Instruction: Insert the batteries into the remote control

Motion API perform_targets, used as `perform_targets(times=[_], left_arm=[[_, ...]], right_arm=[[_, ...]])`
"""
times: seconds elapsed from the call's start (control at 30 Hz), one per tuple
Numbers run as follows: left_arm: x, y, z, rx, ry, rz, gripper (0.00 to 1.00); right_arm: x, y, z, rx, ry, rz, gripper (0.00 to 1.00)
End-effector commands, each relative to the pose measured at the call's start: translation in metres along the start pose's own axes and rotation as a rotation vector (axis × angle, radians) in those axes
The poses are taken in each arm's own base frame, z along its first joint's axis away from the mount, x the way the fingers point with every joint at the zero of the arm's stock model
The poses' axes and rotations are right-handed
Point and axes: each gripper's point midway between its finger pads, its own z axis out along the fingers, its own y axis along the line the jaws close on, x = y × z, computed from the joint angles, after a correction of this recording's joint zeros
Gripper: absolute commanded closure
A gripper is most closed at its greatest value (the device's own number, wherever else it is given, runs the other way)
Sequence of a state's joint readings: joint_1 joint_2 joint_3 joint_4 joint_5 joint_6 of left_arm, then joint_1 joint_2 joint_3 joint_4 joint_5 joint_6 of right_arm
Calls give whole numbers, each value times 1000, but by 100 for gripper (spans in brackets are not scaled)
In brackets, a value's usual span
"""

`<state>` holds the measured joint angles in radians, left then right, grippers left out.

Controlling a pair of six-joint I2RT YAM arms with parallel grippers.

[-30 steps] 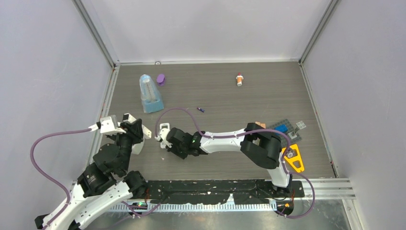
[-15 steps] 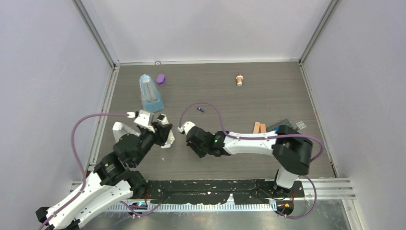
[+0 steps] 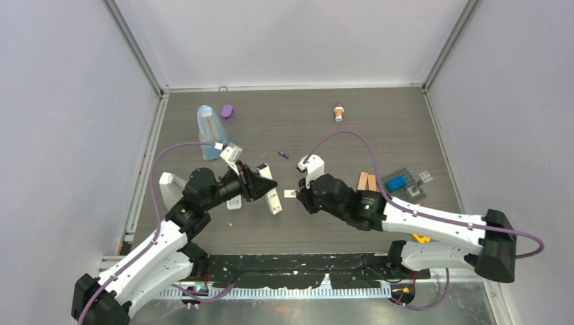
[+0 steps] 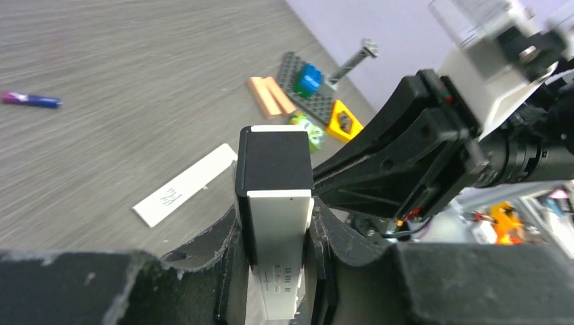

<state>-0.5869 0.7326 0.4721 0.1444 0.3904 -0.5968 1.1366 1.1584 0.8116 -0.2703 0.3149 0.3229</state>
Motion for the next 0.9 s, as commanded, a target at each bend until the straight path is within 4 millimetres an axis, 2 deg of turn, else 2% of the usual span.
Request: perform_targets(times=[0.0, 0.17, 0.43, 0.87], left_arm=[[-23, -42, 2, 206, -63, -58, 100], [-20, -26, 12, 124, -40, -225, 100], [-7, 1, 23, -13, -30, -486, 100], [-3, 9, 26, -28, -49, -574, 100]], right_arm=[[-38, 3, -25, -44, -155, 67, 93], [-59, 17, -44, -124, -186, 115, 92], [-71, 44, -53, -217, -115, 221, 89], [-56, 48, -33, -163, 31, 194, 87]])
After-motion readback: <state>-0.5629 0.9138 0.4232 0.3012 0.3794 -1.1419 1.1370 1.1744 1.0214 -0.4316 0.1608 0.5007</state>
